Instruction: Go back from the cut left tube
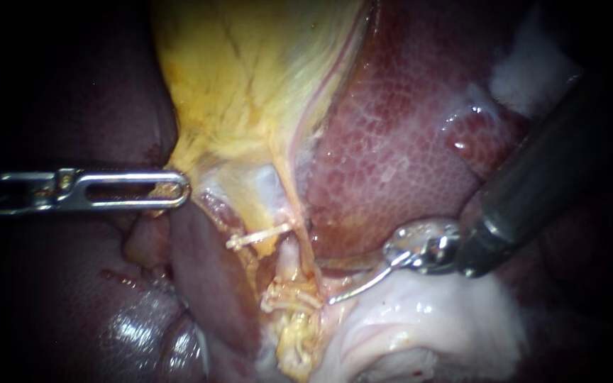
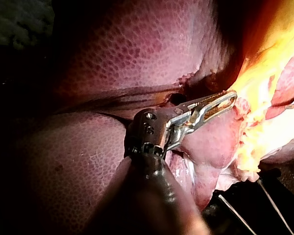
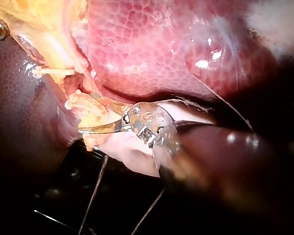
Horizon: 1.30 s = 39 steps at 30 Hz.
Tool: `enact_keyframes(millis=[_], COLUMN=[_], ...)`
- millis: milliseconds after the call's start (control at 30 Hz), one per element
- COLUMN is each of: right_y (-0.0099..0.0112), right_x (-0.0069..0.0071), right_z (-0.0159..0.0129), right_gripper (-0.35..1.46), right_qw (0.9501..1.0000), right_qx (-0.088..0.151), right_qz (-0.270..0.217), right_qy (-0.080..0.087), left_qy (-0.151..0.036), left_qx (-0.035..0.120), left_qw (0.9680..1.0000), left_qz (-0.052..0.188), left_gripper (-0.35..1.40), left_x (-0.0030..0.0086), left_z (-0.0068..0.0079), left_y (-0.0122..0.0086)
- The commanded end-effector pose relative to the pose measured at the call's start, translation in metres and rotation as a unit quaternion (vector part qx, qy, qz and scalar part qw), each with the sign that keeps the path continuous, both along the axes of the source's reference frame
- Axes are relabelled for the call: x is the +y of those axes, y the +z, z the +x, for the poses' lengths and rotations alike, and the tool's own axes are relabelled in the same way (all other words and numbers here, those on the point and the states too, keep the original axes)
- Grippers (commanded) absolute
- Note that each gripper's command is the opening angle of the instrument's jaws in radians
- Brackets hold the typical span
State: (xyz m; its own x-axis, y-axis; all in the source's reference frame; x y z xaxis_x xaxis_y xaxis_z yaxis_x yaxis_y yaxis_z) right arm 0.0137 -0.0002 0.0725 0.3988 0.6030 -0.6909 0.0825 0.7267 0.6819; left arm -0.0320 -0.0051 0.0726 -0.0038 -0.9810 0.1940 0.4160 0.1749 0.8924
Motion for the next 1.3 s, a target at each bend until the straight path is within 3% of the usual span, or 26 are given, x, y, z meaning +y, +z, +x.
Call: enact_keyframes(millis=[33,133,233,500,733,1067,1300], right_y=[-0.0007,-0.0022,-0.0034,-0.0043,-0.0045,-0.0046,-0.0046], right_x=[0.0008,0.0024,0.0035,0.004,0.0039,0.0039,0.0039], right_z=[-0.0006,-0.0015,-0.0021,-0.0027,-0.0029,-0.0028,-0.0029], right_gripper=[1.43,1.43,1.43,1.43,1.43,1.43,1.43], right_qw=[0.9999,0.9991,0.9985,0.9977,0.9977,0.9978,0.9979], right_qx=[-0.003,-0.01,-0.01,-0.011,-0.01,-0.009,-0.008], right_qz=[-0.01,-0.034,-0.048,-0.059,-0.059,-0.058,-0.058], right_qy=[0.008,0.024,0.026,0.032,0.031,0.03,0.029], left_qy=[0.0,0.0,-0.001,-0.003,-0.003,0.006,0.009], left_qx=[0.0,0.0,0.0,0.002,0.003,-0.005,-0.008], left_qw=[1.0,1.0,1.0,1.0,1.0,0.9999,0.9999], left_qz=[0.0,0.0,0.0,-0.001,-0.007,-0.007,-0.007], left_gripper=[-0.35,-0.35,-0.35,-0.35,-0.35,-0.35,-0.35], left_x=[0.0,0.0,0.0,-0.0002,-0.0018,-0.0021,-0.0023], left_z=[0.0,0.0,-0.0002,-0.0009,-0.0039,-0.0088,-0.0103], left_y=[0.0,0.0,0.0,0.0003,0.0024,0.0049,0.0047])
